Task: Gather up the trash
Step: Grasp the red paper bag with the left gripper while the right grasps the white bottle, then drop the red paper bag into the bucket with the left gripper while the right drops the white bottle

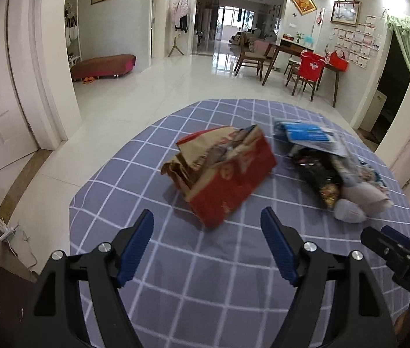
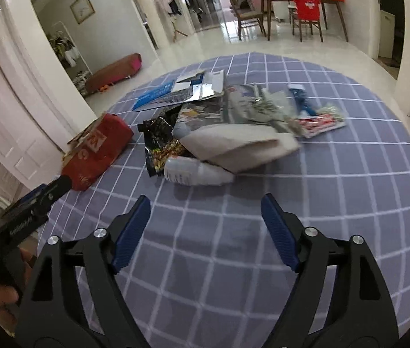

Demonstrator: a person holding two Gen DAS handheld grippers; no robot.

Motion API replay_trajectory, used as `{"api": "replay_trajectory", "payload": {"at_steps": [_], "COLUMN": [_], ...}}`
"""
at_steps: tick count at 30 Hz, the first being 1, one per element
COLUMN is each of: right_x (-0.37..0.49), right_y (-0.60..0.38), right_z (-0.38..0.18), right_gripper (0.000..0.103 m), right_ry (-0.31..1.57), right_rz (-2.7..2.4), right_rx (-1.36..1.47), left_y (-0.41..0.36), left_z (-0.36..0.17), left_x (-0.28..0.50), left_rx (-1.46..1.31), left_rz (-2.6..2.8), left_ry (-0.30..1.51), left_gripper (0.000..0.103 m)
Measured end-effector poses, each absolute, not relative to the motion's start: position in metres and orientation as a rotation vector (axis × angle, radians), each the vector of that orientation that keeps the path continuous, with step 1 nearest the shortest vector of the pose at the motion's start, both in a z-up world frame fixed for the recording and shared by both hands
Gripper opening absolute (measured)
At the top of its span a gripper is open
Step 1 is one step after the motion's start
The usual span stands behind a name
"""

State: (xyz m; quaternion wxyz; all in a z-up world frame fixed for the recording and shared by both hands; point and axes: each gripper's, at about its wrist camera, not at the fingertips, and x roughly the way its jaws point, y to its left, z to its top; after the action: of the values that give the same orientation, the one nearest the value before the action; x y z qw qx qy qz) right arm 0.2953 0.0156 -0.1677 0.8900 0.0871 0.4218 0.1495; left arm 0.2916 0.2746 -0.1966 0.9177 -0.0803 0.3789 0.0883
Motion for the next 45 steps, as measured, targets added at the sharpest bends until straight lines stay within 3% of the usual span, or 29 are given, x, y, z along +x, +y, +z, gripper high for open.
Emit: {"api": "replay_trajectory", "payload": {"at_steps": [10,11,12,13,15,16,18,32,45], "right_x": [0.329,0.329,0.330,0.331,0.330,0.327,0.321,0.236,0.114], "right_y": [0.036,0.037,0.039,0.041,0.042,0.039,0.033,-0.056,-0.234], "right_z": [-0.179,-0.179,-0.179,-0.179,-0.180,-0.180,-0.180,-0.140,-0.113], "right_gripper": [0.082,0.074,0.067,0.060,0.060,0.060,0.060,0.060,0.060], "right_ry": [0.893,0.892,0.888,0.887,0.886,0.885,0.884,0.786,0.612], "right_rz": [0.209,0.196,0.202,0.200,0.216,0.220,0.237,0.316,0.088], "right_rx": [0.138,0.127,0.126,0.122,0.113,0.120,0.150,0.319,0.422], "left_y": [0.290,0.290,0.289,0.285,0.287,0.285,0.281,0.197,-0.022], "left_z": [-0.201,-0.201,-0.202,-0.202,-0.199,-0.198,-0.191,-0.128,-0.128], "left_x": [0.325,0.326,0.330,0.333,0.330,0.330,0.321,0.231,0.184], "left_rx": [-0.164,-0.158,-0.148,-0.145,-0.167,-0.174,-0.191,-0.205,-0.079], "left_rz": [0.137,0.132,0.130,0.128,0.111,0.109,0.105,0.020,-0.363], "left_ry": [0.781,0.783,0.800,0.811,0.798,0.793,0.768,0.595,0.601], "left_gripper": [0.071,0.064,0.046,0.036,0.025,0.009,0.005,0.002,0.002]}}
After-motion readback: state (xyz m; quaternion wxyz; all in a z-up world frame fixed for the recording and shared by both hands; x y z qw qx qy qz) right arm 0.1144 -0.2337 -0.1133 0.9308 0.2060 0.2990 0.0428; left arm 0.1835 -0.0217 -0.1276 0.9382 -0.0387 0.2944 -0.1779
